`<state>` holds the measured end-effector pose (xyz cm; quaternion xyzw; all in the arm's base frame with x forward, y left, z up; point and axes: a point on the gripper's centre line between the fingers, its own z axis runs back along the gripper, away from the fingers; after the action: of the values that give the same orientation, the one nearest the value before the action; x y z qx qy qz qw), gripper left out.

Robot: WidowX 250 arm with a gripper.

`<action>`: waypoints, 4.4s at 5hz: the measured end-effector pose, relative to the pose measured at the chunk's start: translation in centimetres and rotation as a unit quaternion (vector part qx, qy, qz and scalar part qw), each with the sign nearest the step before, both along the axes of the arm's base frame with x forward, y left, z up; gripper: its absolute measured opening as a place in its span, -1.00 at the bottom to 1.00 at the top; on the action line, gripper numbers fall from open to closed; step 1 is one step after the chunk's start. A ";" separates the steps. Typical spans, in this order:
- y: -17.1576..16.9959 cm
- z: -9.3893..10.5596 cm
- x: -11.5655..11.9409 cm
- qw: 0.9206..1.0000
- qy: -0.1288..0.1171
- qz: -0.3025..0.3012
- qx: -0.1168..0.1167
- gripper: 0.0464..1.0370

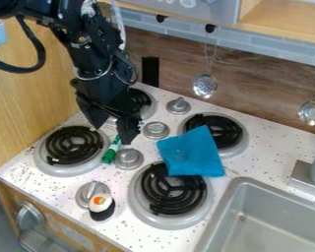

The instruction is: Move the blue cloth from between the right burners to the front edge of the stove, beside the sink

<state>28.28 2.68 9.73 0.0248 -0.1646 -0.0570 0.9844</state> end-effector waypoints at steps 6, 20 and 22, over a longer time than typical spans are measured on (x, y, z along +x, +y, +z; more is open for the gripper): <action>-4.6 -8.1 10.0 0.999 0.017 -0.031 0.000 0.92; -6.1 -4.6 -2.3 1.000 -0.001 0.004 -0.016 -0.81; -10.1 -7.2 -4.4 0.996 0.050 -0.067 -0.032 -0.81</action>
<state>23.87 -7.43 2.49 -0.0205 -0.1184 -0.1187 0.9856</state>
